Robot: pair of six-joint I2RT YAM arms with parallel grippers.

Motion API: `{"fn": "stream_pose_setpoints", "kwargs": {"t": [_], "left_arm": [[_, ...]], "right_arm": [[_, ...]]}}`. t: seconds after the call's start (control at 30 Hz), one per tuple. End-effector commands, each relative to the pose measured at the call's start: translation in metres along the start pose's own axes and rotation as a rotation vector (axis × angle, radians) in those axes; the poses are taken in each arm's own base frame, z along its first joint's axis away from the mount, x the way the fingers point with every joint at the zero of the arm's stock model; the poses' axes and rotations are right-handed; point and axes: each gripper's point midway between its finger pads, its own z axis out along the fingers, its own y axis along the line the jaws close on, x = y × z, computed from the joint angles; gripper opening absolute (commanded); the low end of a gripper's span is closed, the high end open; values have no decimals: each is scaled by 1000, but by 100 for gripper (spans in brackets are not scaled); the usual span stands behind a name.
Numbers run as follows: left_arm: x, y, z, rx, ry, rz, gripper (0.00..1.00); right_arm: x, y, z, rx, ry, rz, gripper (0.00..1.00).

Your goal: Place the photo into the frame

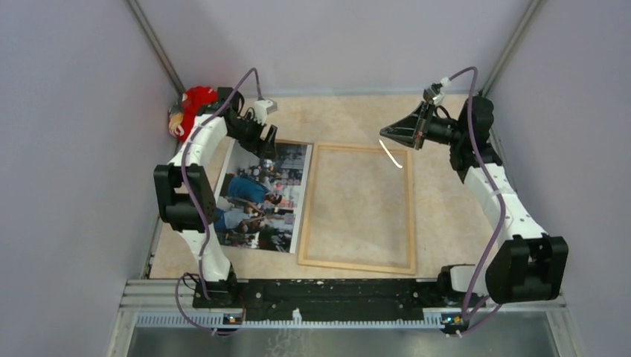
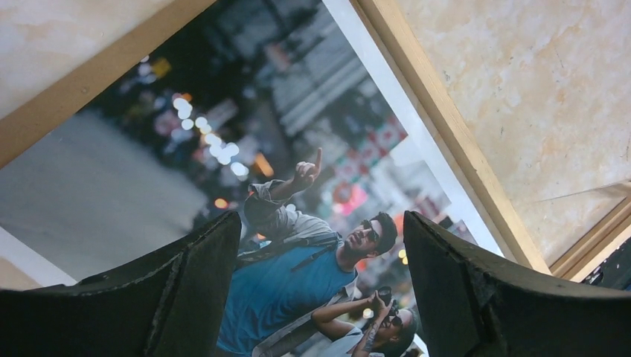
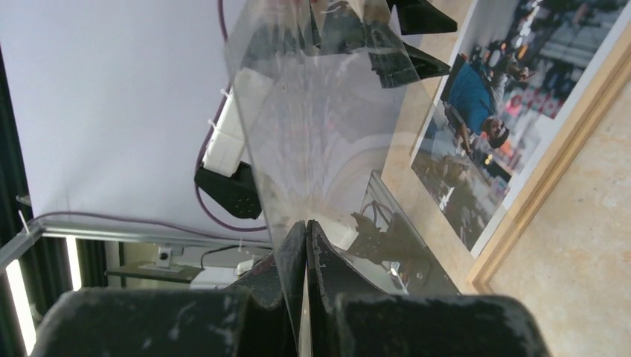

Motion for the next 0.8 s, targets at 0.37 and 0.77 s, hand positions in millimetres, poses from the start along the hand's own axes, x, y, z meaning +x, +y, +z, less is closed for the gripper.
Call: {"fn": "stream_pose_setpoints", "kwargs": {"t": [0.37,0.77], "left_arm": [[34,-33,38,136,44,-1,85],[45,-55,69,155,103,30,83]], "right_arm": [[-35,-169,8,277,-55,200,0],[-8,-240,-21,391,-61,290,49]]}}
